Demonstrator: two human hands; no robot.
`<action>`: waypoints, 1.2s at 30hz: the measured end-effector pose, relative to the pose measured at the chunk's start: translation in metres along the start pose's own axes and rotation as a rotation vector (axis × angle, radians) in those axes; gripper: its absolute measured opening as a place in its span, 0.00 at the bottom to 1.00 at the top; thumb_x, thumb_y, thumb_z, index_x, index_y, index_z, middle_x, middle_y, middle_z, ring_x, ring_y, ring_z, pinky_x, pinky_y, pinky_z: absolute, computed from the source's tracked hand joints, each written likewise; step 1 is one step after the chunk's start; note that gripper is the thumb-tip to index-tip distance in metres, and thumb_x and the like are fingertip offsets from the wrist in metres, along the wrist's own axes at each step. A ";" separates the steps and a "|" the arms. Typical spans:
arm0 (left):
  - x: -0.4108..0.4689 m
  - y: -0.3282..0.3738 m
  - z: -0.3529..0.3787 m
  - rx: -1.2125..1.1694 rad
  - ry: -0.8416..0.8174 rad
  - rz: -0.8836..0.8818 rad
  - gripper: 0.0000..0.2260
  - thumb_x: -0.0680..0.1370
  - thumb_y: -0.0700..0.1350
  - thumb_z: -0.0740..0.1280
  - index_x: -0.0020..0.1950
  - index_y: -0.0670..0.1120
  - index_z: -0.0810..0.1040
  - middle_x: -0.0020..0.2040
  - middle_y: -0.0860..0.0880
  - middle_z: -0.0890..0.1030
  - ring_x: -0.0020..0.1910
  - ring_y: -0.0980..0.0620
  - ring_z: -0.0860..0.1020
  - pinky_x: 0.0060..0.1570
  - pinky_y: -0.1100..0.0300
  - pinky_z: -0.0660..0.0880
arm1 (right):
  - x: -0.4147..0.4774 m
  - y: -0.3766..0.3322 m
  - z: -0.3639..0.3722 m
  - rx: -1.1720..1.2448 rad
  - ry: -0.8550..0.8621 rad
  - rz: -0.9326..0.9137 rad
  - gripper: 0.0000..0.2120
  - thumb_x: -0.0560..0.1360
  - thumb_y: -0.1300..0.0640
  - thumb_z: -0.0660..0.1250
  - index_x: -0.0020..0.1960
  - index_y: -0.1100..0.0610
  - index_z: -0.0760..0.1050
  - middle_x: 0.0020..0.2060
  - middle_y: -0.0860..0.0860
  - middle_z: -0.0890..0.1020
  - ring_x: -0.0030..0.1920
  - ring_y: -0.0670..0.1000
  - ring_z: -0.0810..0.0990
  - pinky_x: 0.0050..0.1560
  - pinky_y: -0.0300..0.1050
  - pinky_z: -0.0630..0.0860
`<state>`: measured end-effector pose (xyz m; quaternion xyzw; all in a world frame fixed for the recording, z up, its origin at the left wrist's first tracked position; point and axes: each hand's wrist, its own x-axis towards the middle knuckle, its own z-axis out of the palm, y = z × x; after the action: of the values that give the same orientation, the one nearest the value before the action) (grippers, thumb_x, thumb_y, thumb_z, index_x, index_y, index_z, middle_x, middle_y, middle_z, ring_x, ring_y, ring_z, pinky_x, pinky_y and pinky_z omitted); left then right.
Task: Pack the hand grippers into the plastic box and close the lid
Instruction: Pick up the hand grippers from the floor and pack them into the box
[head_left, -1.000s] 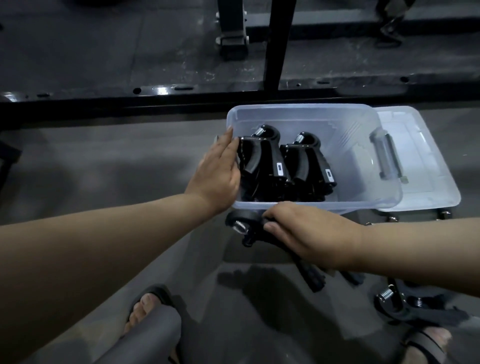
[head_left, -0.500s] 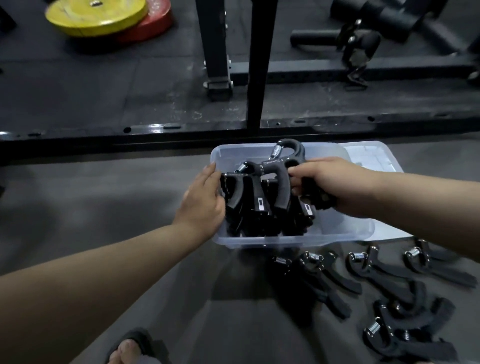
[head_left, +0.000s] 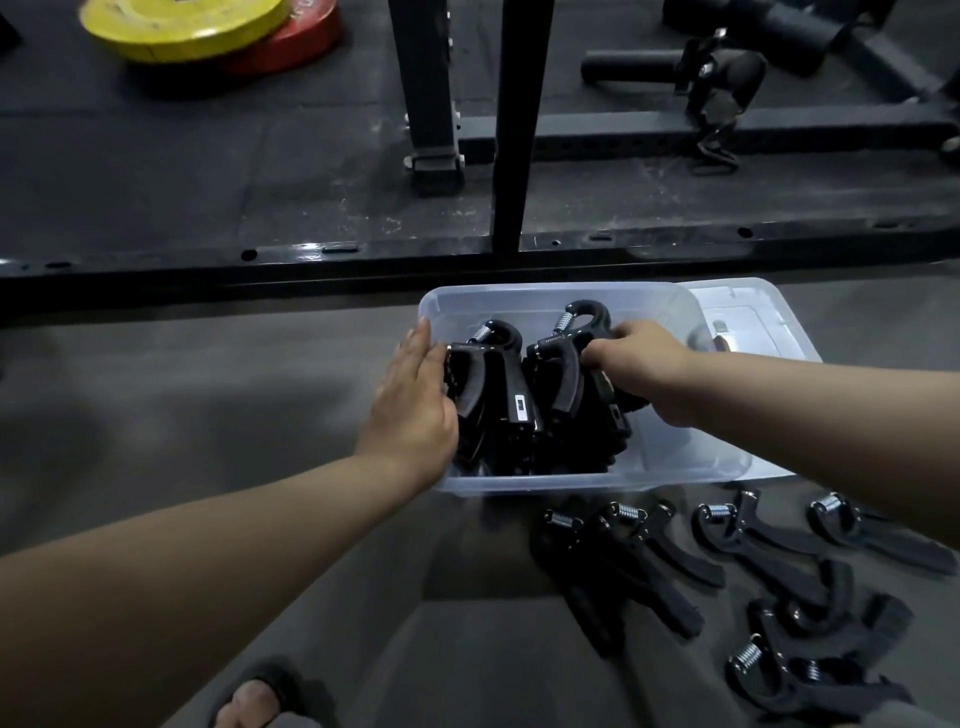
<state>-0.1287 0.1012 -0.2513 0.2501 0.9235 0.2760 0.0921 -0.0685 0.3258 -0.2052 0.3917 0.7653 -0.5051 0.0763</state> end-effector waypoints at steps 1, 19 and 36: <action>0.000 0.000 0.000 0.002 -0.001 0.000 0.27 0.78 0.38 0.55 0.78 0.44 0.58 0.80 0.51 0.47 0.78 0.53 0.47 0.77 0.55 0.48 | 0.001 0.004 0.001 -0.029 0.014 -0.001 0.03 0.75 0.61 0.64 0.43 0.58 0.76 0.32 0.54 0.76 0.28 0.51 0.74 0.25 0.36 0.67; 0.000 0.003 -0.001 -0.003 -0.003 -0.016 0.26 0.78 0.38 0.55 0.77 0.44 0.59 0.80 0.51 0.47 0.79 0.53 0.47 0.77 0.53 0.50 | 0.007 0.031 -0.002 -0.361 -0.027 -0.181 0.15 0.81 0.53 0.57 0.50 0.61 0.78 0.43 0.58 0.82 0.45 0.57 0.81 0.46 0.47 0.76; 0.000 0.004 -0.001 0.019 0.014 -0.001 0.25 0.79 0.38 0.56 0.77 0.44 0.59 0.80 0.50 0.49 0.78 0.53 0.48 0.76 0.58 0.48 | -0.008 0.046 -0.006 -0.540 -0.197 -0.245 0.21 0.75 0.55 0.66 0.66 0.56 0.66 0.51 0.55 0.80 0.50 0.56 0.80 0.48 0.44 0.74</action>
<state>-0.1271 0.1033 -0.2487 0.2486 0.9268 0.2688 0.0835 -0.0302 0.3356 -0.2310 0.2112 0.9022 -0.3244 0.1901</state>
